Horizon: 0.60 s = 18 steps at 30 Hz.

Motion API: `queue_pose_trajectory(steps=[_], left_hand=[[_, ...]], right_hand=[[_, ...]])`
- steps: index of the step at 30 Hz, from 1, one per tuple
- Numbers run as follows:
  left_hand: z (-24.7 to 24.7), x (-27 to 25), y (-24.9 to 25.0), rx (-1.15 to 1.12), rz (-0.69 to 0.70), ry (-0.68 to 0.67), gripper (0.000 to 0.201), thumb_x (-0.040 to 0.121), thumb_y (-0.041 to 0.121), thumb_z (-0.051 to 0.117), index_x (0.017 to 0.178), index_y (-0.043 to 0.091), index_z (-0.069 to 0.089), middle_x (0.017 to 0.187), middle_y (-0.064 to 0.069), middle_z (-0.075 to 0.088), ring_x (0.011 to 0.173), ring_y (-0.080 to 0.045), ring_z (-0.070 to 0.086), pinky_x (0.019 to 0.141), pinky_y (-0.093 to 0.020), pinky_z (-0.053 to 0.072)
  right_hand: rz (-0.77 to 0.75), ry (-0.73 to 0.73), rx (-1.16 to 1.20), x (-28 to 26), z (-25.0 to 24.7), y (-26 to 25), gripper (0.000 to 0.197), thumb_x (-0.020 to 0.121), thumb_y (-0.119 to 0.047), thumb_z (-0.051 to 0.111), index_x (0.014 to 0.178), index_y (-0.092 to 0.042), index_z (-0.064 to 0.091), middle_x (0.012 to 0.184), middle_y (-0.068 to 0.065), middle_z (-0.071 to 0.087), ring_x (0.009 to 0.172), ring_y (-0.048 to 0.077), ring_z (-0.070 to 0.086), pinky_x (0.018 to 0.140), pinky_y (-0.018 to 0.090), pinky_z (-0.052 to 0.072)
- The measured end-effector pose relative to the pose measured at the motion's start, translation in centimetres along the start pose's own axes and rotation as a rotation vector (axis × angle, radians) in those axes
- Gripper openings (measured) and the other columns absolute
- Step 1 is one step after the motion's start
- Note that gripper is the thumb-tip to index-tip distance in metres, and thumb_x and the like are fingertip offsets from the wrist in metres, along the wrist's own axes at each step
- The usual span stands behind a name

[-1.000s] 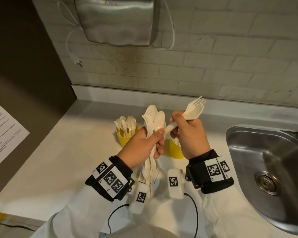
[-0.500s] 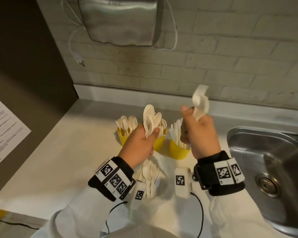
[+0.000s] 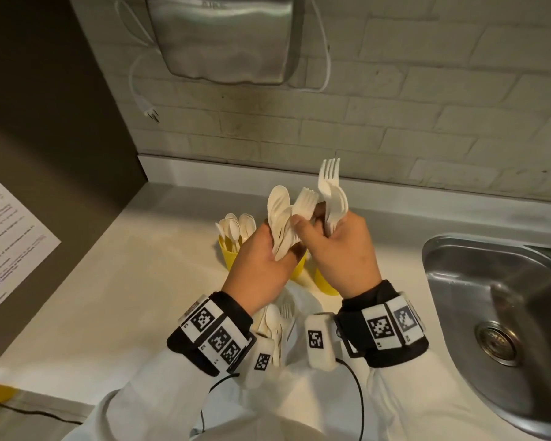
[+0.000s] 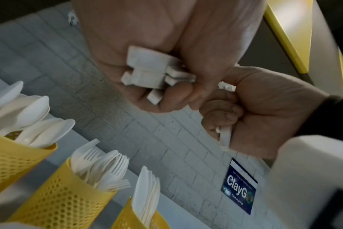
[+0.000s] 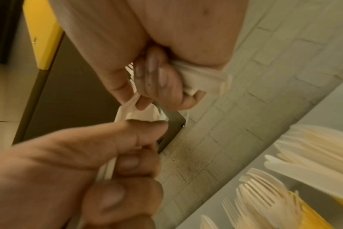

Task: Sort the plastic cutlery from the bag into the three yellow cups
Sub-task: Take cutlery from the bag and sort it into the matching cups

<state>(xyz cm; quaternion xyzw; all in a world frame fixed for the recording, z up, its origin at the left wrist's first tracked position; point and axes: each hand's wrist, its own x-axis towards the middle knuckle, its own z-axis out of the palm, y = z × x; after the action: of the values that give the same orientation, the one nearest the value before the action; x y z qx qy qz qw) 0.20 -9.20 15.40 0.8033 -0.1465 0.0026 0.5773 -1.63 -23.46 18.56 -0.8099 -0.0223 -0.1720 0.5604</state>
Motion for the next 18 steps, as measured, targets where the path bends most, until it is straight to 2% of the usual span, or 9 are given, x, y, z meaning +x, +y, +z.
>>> queue_pose_trajectory(steps=[3, 5, 6, 9, 11, 13, 15, 17, 18], left_hand=[[0.1, 0.2, 0.0, 0.011, -0.004, 0.026, 0.042, 0.093, 0.018, 0.071, 0.132, 0.028, 0.060, 0.112, 0.017, 0.069, 0.106, 0.001, 0.066, 0.096, -0.036, 0.057], [0.1, 0.2, 0.1, 0.010, 0.005, 0.013, 0.044, 0.093, 0.018, 0.072, 0.133, 0.029, 0.060, 0.114, 0.015, 0.070, 0.108, 0.000, 0.066, 0.097, -0.036, 0.057], [0.0, 0.3, 0.2, 0.004, 0.011, 0.002, 0.044, 0.093, 0.017, 0.072, 0.133, 0.029, 0.060, 0.115, 0.013, 0.071, 0.108, -0.001, 0.067, 0.096, -0.036, 0.057], [0.0, 0.2, 0.5, -0.022, 0.012, -0.002, 0.037, 0.088, 0.014, 0.074, 0.121, 0.026, 0.064, 0.103, 0.006, 0.074, 0.096, -0.007, 0.071, 0.087, -0.038, 0.060], [-0.1, 0.2, 0.5, -0.033, 0.022, 0.007, 0.032, 0.083, 0.012, 0.078, 0.108, 0.023, 0.063, 0.089, 0.004, 0.072, 0.083, -0.009, 0.070, 0.077, -0.032, 0.059], [-0.3, 0.1, 0.8, -0.069, 0.026, -0.001, 0.036, 0.080, 0.014, 0.084, 0.107, 0.023, 0.061, 0.085, 0.004, 0.071, 0.079, -0.010, 0.070, 0.073, -0.028, 0.057], [-0.4, 0.0, 1.1, -0.146, 0.020, -0.049, 0.044, 0.080, 0.015, 0.087, 0.114, 0.022, 0.060, 0.086, 0.005, 0.072, 0.079, -0.011, 0.070, 0.076, -0.030, 0.058], [-0.4, -0.1, 1.2, -0.196, 0.004, -0.087, 0.040, 0.082, 0.009, 0.085, 0.111, 0.018, 0.058, 0.075, 0.017, 0.067, 0.069, 0.001, 0.063, 0.070, -0.020, 0.052], [-0.3, -0.2, 1.2, -0.207, 0.001, -0.093, 0.036, 0.084, 0.006, 0.083, 0.107, 0.018, 0.057, 0.068, 0.023, 0.064, 0.064, 0.006, 0.060, 0.068, -0.013, 0.048]], right_hand=[[-0.015, -0.104, -0.015, -0.5, 0.5, 0.1, 0.023, 0.092, -0.022, 0.075, 0.071, -0.017, 0.067, 0.060, 0.001, 0.066, 0.058, 0.018, 0.063, 0.060, 0.029, 0.051], [-0.028, -0.088, 0.042, -0.6, 0.7, 0.6, 0.027, 0.095, -0.024, 0.071, 0.082, 0.001, 0.069, 0.072, 0.019, 0.069, 0.071, 0.033, 0.068, 0.069, 0.045, 0.056], [-0.021, -0.064, 0.079, -0.5, 0.8, 0.9, 0.027, 0.097, -0.023, 0.068, 0.087, 0.003, 0.069, 0.077, 0.020, 0.071, 0.075, 0.033, 0.070, 0.073, 0.048, 0.056], [0.046, 0.010, 0.199, -0.3, 0.9, 1.3, 0.021, 0.103, -0.027, 0.058, 0.099, -0.009, 0.069, 0.086, 0.007, 0.075, 0.081, 0.023, 0.072, 0.073, 0.045, 0.058], [0.133, 0.061, 0.287, -0.1, 1.1, 1.7, 0.027, 0.102, -0.038, 0.052, 0.097, -0.014, 0.063, 0.075, -0.006, 0.067, 0.070, 0.014, 0.065, 0.065, 0.035, 0.050], [0.229, 0.163, 0.382, 0.1, 1.2, 2.0, 0.035, 0.106, -0.037, 0.047, 0.103, -0.004, 0.059, 0.070, -0.001, 0.061, 0.061, 0.014, 0.058, 0.059, 0.031, 0.044], [0.300, 0.235, 0.541, 0.4, 0.7, 1.7, 0.039, 0.110, -0.032, 0.042, 0.118, 0.004, 0.055, 0.075, 0.005, 0.067, 0.063, 0.019, 0.063, 0.062, 0.034, 0.050], [0.299, 0.246, 0.723, 0.7, 0.1, 1.2, 0.039, 0.111, -0.029, 0.037, 0.121, 0.005, 0.052, 0.072, 0.008, 0.067, 0.066, 0.025, 0.066, 0.066, 0.039, 0.056], [0.282, 0.238, 0.791, 0.8, -0.3, 1.0, 0.037, 0.112, -0.027, 0.035, 0.113, 0.004, 0.055, 0.070, 0.010, 0.065, 0.065, 0.028, 0.066, 0.065, 0.041, 0.057]])
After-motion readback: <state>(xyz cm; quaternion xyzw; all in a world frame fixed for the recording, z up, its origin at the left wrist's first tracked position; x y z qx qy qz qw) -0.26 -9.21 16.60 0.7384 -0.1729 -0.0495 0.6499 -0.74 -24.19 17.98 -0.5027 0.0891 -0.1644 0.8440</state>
